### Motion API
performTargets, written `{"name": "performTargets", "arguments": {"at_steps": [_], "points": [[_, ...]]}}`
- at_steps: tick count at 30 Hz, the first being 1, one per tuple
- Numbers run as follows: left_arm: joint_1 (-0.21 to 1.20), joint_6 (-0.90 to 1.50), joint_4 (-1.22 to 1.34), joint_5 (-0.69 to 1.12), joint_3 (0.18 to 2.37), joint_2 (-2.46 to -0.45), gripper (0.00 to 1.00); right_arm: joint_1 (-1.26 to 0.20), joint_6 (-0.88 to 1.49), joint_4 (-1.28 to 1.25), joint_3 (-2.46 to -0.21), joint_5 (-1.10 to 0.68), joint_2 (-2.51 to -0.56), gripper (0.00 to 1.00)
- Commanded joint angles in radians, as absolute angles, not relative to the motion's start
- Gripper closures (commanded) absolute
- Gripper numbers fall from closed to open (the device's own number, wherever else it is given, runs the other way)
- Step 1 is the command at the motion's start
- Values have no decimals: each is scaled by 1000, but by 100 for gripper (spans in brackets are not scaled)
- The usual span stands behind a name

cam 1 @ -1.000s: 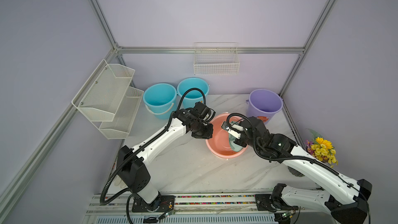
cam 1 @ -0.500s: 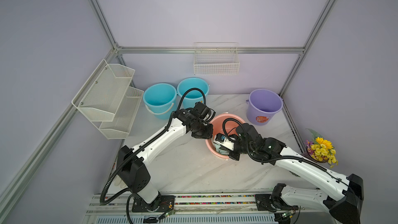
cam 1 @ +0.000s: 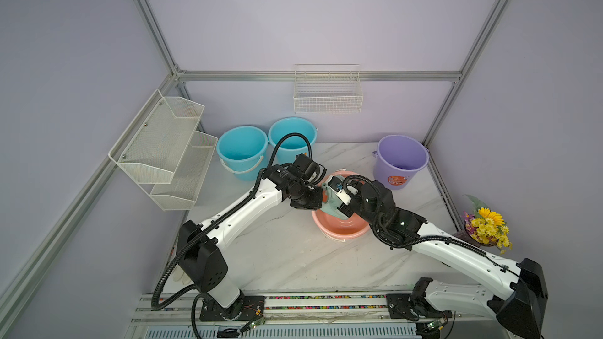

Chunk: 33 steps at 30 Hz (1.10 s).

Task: Wipe the inside of the bucket with a cloth
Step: Wipe the dirt from the inside of the bucket.

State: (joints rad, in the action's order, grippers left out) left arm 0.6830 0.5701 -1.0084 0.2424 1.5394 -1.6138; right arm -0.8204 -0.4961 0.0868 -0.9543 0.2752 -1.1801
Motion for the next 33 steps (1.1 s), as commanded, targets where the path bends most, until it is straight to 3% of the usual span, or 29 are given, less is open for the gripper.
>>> {"name": "performTargets", "arguments": {"at_steps": [1,14,21,26,33], "points": [[685,590,-948,256,1537,-1558,100,-824,-581,154,-1021,451,-1176,100],[685,577,-954,237,1540,-1556,100,-850,-590,947,-1235,327,-1170,100],[685,572,-968,227,1549,-1554,100,-860,-527,1195,-1333,36,-1229,100],[684,572,-968,226,1551,-1552,100,-859,-462,1038,-1267,-221,-1198,100],[685,569,-971,233,1551,-1548,100,-861,-261,441,-1034,-327,-1147,100]]}}
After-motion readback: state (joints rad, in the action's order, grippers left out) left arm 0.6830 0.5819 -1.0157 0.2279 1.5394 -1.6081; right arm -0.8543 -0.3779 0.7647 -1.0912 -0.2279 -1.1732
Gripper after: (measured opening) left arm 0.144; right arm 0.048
